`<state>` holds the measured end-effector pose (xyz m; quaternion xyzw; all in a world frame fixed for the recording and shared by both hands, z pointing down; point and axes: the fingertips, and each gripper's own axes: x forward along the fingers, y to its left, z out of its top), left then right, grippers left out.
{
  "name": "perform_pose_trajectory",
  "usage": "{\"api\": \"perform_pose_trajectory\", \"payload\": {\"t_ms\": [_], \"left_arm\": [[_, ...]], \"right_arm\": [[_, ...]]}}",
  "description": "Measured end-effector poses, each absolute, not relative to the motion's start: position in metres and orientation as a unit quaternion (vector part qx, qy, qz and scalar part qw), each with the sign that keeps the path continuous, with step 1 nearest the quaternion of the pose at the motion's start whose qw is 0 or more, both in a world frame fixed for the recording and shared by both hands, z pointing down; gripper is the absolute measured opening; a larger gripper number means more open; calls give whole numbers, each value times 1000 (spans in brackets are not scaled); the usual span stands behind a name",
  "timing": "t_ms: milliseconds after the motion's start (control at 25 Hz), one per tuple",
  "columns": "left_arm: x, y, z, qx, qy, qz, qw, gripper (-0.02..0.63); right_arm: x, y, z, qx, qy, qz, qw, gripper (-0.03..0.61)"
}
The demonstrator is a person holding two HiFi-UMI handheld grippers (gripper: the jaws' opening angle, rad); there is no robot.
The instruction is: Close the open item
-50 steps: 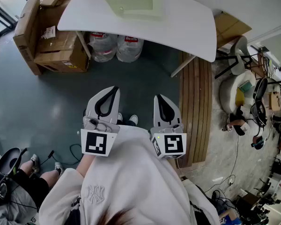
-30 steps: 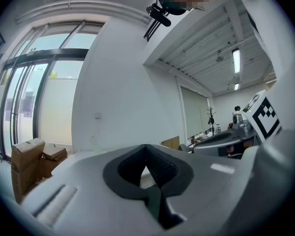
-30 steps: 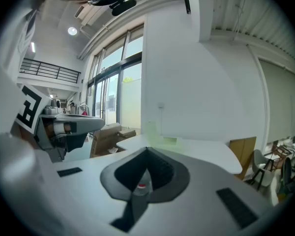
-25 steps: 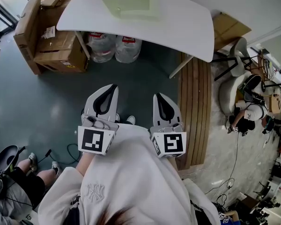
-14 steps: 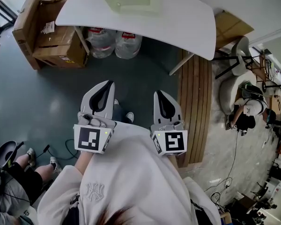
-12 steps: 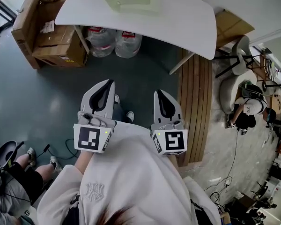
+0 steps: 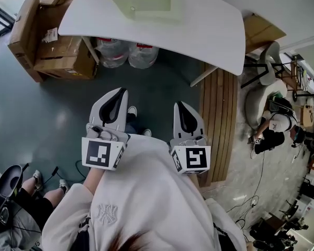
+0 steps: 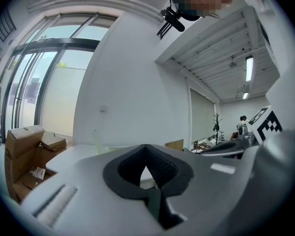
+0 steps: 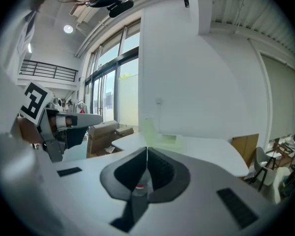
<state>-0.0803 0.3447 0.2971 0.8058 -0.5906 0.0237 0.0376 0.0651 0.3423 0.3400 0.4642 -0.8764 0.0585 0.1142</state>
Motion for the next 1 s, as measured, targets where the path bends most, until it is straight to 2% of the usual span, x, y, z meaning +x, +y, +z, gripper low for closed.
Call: {"api": "perform_pose_trajectory", "payload": {"t_ms": [520, 1000], "left_arm": [[-141, 267, 299, 815, -578, 26, 42, 8], [-169, 220, 305, 816, -576, 22, 50, 8]], "right_arm": [[3, 267, 338, 480, -868, 61, 108, 11], [-19, 227, 345, 493, -860, 68, 116, 9]]}}
